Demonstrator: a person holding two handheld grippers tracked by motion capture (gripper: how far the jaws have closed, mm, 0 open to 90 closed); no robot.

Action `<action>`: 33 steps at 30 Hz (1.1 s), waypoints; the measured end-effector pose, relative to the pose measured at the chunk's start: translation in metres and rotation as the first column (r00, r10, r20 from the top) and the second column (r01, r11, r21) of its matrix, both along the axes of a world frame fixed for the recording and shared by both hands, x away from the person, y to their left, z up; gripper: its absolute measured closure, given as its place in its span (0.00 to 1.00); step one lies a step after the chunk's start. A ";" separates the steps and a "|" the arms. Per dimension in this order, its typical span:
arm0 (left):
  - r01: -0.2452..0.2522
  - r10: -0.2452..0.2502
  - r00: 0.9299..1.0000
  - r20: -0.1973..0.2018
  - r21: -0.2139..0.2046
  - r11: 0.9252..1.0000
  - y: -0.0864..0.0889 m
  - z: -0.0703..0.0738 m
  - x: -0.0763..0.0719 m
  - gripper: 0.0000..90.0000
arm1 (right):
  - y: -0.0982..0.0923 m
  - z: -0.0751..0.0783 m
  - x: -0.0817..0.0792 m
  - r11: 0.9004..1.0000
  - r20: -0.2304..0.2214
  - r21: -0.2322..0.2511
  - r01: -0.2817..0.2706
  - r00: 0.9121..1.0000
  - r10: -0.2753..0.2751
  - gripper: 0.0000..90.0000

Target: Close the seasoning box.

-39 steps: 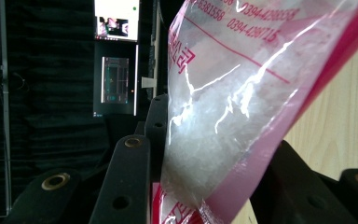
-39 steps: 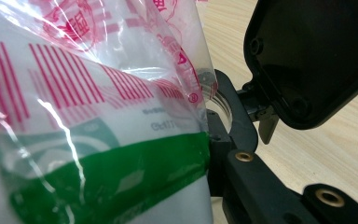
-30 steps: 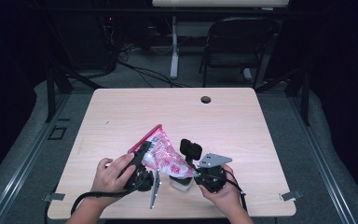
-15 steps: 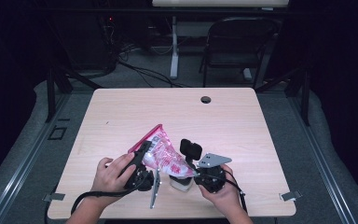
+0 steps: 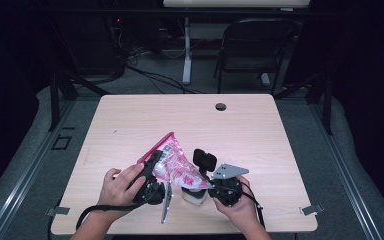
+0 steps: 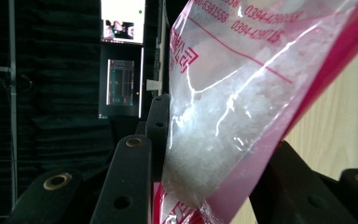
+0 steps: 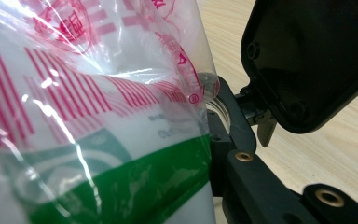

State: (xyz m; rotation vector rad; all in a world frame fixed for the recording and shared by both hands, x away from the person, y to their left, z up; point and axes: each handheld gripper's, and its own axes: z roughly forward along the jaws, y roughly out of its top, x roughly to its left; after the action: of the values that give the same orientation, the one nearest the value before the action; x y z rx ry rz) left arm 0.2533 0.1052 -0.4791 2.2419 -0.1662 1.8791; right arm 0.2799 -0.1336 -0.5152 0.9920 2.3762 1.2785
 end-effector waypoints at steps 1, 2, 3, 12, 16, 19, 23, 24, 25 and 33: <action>0.002 -0.002 1.000 0.007 0.005 1.000 0.000 0.000 0.000 0.77 | 0.000 0.000 0.000 1.000 0.001 0.000 0.002 1.000 -0.002 0.99; -0.001 0.001 1.000 0.005 0.003 1.000 0.000 -0.001 0.001 0.78 | 0.000 0.000 0.000 1.000 0.002 0.001 0.003 1.000 -0.003 0.99; -0.001 0.001 1.000 0.005 0.003 1.000 0.000 -0.001 0.001 0.78 | 0.000 0.000 0.000 1.000 0.003 0.003 0.002 1.000 -0.002 0.99; -0.009 0.008 1.000 0.007 0.008 1.000 0.001 -0.002 0.002 0.79 | 0.001 0.001 -0.001 1.000 0.000 0.017 -0.009 1.000 0.009 0.93; -0.010 0.010 1.000 0.002 0.007 1.000 0.001 -0.003 0.001 0.79 | 0.001 0.001 -0.001 1.000 0.001 0.018 -0.006 1.000 0.006 0.91; -0.008 0.008 1.000 0.004 0.003 1.000 0.000 -0.003 0.001 0.79 | 0.001 0.001 -0.001 1.000 0.002 0.024 -0.004 1.000 0.004 0.91; 0.001 -0.001 1.000 0.011 -0.001 1.000 -0.001 -0.002 -0.001 0.79 | 0.000 0.002 -0.001 0.999 0.005 0.032 0.003 1.000 -0.003 0.92; 0.002 -0.002 1.000 0.015 -0.003 1.000 -0.001 -0.001 -0.001 0.79 | 0.000 0.002 -0.001 0.999 0.005 0.033 0.007 1.000 -0.007 0.94; 0.004 -0.004 1.000 0.019 -0.003 1.000 -0.001 -0.001 -0.001 0.79 | 0.000 0.002 -0.001 0.999 0.005 0.032 0.009 1.000 -0.009 0.95; 0.008 -0.008 1.000 0.024 -0.007 1.000 -0.002 -0.001 -0.004 0.79 | 0.001 0.001 -0.001 1.000 -0.004 0.021 0.013 1.000 -0.012 0.99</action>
State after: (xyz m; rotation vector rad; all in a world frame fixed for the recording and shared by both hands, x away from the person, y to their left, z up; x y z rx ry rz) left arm 0.2497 0.1028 -0.4805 2.2114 -0.1723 1.9008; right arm 0.2794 -0.1329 -0.5146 1.0147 2.3600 1.3015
